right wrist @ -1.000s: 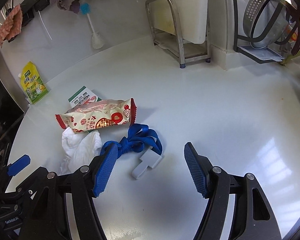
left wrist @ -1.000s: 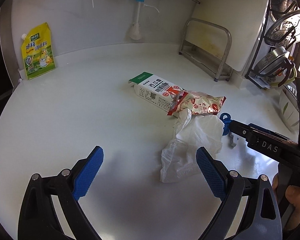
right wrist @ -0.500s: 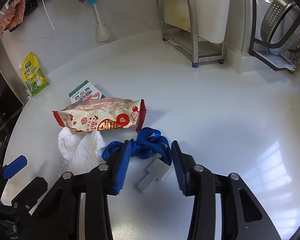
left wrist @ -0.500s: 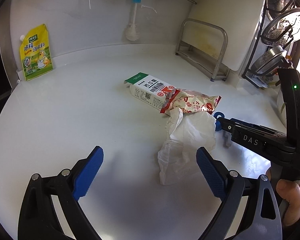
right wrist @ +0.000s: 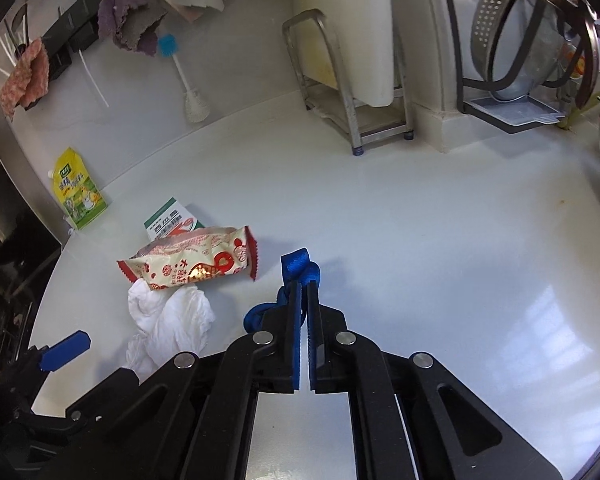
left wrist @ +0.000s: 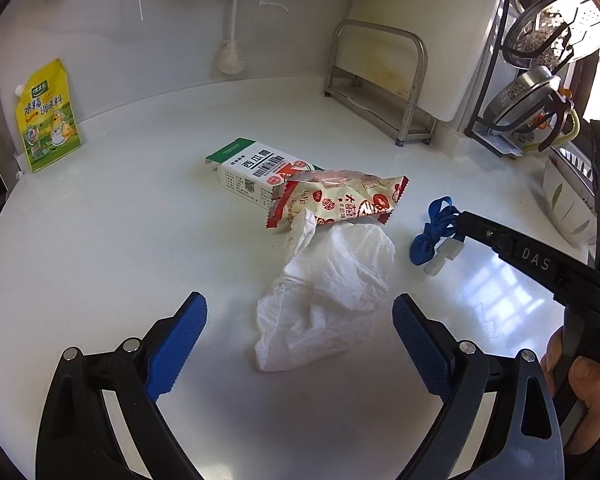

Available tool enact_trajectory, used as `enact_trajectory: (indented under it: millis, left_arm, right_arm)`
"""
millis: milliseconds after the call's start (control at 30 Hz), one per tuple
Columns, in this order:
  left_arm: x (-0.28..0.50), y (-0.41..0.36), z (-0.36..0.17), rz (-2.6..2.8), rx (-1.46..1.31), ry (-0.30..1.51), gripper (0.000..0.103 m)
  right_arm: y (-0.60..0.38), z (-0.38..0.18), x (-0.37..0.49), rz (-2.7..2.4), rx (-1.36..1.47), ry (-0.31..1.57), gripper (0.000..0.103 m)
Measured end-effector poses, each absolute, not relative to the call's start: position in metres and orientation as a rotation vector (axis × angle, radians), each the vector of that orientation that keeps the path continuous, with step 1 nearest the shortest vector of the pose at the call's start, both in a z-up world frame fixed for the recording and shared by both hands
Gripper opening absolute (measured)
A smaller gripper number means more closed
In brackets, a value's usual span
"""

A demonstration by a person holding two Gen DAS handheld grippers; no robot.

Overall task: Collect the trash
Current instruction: 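Grasp the blue lanyard with the right tool while the left tool grasps the white plastic bag, then carry the white bag and blue lanyard over the bin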

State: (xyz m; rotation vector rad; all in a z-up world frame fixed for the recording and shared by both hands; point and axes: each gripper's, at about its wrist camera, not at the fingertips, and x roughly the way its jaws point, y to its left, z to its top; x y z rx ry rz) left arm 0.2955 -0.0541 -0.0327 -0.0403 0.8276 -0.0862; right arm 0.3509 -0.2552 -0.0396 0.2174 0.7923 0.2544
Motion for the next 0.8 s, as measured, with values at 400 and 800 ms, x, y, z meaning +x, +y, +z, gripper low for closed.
enact_trajectory:
  millis: [400,800]
  left_arm:
    - [0.321,-0.073,-0.055,-0.005,0.009,0.916,0.078]
    - [0.306,-0.066,-0.052,-0.042,-0.046,0.902,0.008]
  right_arm:
    - [-0.28,-0.034,0.35,0.259,0.326,0.753,0.003]
    - [-0.283,-0.034,0.346,0.266,0.343,0.749,0.003]
